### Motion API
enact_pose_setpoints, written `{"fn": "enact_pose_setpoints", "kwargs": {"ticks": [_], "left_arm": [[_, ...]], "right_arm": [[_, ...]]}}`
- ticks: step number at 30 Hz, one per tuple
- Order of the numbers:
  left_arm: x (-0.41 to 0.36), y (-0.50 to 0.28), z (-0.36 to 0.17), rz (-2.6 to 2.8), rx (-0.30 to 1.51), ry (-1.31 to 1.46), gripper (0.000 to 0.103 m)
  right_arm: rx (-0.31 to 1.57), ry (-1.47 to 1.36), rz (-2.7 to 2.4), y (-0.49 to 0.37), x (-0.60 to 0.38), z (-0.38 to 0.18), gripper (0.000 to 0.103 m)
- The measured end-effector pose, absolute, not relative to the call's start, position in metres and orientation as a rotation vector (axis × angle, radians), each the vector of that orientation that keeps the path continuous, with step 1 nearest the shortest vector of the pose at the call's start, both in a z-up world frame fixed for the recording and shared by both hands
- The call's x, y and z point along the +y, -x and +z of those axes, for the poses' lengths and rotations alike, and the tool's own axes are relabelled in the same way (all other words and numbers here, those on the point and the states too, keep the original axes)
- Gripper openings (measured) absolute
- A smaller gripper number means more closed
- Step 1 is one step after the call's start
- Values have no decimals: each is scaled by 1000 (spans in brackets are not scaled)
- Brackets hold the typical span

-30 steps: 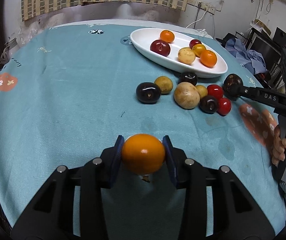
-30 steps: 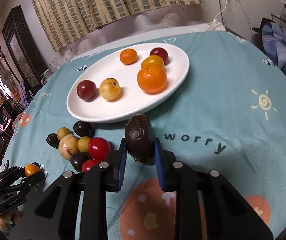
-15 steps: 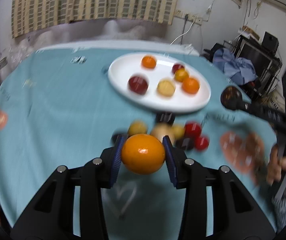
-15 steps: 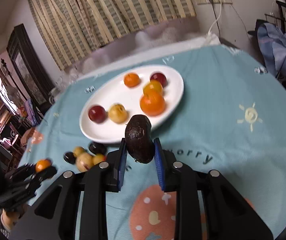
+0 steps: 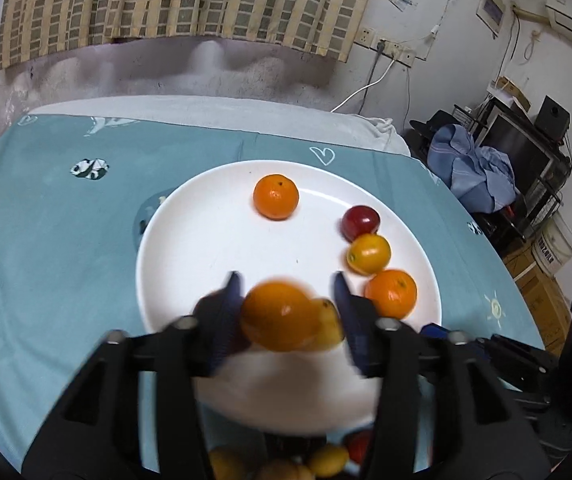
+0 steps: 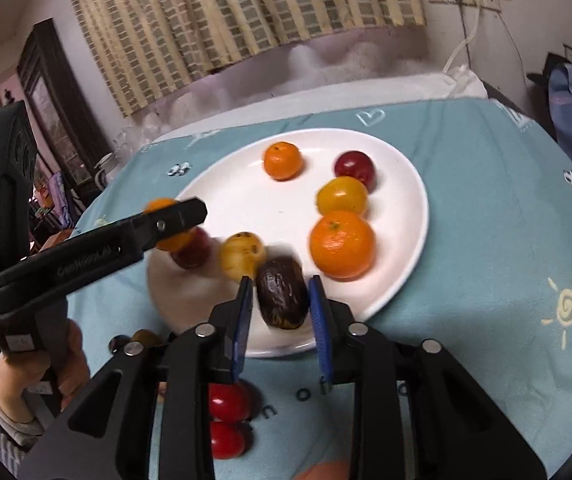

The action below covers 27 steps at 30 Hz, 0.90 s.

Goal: Organize fruits
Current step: 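Carry the orange and plum onto the white plate and open both grippers, then grasp the dark plum with the left gripper while the right gripper approaches the red apples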

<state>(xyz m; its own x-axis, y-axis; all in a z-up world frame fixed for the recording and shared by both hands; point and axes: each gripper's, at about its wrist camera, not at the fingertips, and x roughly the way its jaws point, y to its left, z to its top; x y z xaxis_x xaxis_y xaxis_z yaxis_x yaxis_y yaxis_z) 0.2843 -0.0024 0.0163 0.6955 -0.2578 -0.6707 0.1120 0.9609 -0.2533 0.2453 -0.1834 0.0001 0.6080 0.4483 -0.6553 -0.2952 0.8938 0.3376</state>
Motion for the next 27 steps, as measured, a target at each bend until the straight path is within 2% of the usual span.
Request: {"fn": "enact_pose_setpoints", "kwargs": {"ticks": [1, 2, 3, 6, 8, 10, 14, 19, 22, 27], "left_arm": [[-2, -284, 16, -210, 771, 203, 62], [0, -282, 17, -209, 765, 203, 62], [3, -278, 19, -206, 758, 205, 62], [18, -259, 25, -193, 745, 246, 64], [29, -240, 27, -172, 740, 265, 79], [38, -218, 27, -129, 731, 251, 80], [53, -173, 11, -64, 757, 211, 80], [59, -144, -12, -22, 786, 179, 80], [60, -138, -19, 1, 785, 144, 86], [59, -139, -24, 29, 790, 72, 88]], "right_arm": [[804, -216, 430, -245, -187, 1, 38], [789, -236, 421, -244, -192, 4, 64], [760, -256, 406, -241, -197, 7, 71], [748, -286, 411, -234, -204, 12, 73], [751, -310, 416, -225, -208, 16, 73], [750, -334, 413, -216, -210, 19, 76], [748, -417, 425, -187, -216, 20, 92], [755, -456, 442, -158, -218, 12, 95], [771, -438, 421, -156, -219, 8, 95], [831, -468, 404, -166, -224, -2, 96]]}}
